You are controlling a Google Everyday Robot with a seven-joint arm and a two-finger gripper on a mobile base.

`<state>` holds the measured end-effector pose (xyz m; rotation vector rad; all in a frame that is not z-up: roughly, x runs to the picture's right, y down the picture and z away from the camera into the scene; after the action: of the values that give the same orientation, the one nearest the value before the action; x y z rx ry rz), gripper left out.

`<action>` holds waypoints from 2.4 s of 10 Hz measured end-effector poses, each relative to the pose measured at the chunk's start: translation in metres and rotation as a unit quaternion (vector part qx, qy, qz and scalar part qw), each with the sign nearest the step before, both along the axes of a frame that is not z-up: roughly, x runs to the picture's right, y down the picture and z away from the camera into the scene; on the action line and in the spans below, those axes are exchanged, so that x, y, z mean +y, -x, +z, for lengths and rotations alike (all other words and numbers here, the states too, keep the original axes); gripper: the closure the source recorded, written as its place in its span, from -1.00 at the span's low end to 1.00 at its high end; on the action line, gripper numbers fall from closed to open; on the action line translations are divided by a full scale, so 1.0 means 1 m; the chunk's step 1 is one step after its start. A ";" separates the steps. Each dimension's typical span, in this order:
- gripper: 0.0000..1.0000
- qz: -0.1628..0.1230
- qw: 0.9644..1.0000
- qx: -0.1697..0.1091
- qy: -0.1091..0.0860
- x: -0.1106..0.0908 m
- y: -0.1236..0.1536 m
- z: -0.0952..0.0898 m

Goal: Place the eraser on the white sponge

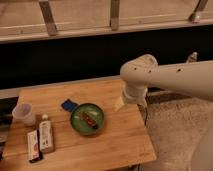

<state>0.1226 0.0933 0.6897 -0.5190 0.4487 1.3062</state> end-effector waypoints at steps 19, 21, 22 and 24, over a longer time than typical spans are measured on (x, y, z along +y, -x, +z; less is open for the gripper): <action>-0.60 0.000 1.000 0.000 0.000 0.000 0.000 0.000; -0.60 -0.004 1.000 -0.001 -0.006 -0.002 -0.001 0.000; -0.60 -0.013 1.000 -0.006 -0.012 -0.009 0.000 0.001; -0.60 -0.035 0.999 -0.034 -0.022 -0.025 0.017 0.005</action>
<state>0.1054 0.0680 0.6945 -0.5060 0.3781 1.2248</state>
